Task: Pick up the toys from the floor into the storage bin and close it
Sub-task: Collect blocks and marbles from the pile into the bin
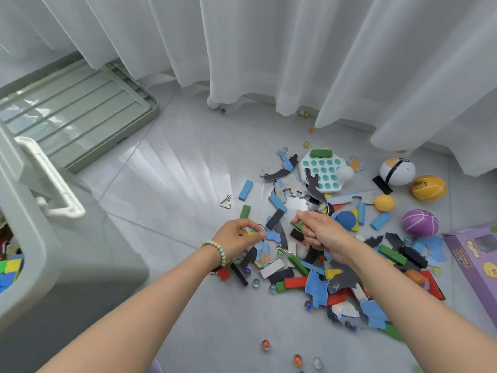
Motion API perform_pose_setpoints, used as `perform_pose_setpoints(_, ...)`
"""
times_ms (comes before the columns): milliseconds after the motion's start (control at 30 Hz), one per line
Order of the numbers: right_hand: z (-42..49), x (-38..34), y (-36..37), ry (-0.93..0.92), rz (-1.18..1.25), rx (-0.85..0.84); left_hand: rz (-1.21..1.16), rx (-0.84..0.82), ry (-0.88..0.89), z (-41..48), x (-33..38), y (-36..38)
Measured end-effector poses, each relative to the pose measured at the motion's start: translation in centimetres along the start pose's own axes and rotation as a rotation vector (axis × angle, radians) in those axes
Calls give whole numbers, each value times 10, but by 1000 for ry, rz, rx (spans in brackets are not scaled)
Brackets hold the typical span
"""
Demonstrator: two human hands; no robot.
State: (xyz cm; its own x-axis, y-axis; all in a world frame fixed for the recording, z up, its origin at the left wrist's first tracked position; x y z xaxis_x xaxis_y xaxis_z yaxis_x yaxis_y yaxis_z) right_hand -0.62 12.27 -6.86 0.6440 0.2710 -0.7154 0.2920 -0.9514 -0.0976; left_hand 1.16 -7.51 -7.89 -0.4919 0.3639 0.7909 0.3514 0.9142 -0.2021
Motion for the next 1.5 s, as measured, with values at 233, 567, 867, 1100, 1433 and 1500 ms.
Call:
perform_pose_setpoints(233, -7, 12, -8, -12, 5, -15, 488, 16, 108, 5, 9, 35)
perform_pose_setpoints(567, -13, 19, -22, -13, 34, -15, 666, 51, 57, 15, 5, 54)
perform_pose_setpoints(867, -27, -13, -29, -28, -57, 33, 284, 56, 91, -1, 49, 24)
perform_pose_setpoints(1100, -97, -153, 20, -211, -271, -4, 53, 215, 182, -87, 159, -79)
perform_pose_setpoints(1433, -173, -255, 258, -181, -315, -320, -622, 567, -41, -259, 69, -285)
perform_pose_setpoints(1500, -173, -245, 314, -92, -291, -401, -707, 674, -107, -284, 21, -310)
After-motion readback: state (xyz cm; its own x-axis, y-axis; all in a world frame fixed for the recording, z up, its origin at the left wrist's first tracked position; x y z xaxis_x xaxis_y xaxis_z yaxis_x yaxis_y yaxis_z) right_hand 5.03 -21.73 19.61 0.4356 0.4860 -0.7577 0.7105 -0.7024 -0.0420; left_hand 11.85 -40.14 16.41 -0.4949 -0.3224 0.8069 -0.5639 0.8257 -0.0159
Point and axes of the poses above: each hand's wrist, its own z-axis towards the middle knuckle, its own y-axis out of the palm, x = y × z, the point moved 4 cm from there along z, towards the middle knuckle, and after that the axes turned 4 degrees about -z, right-handed, at the moved point
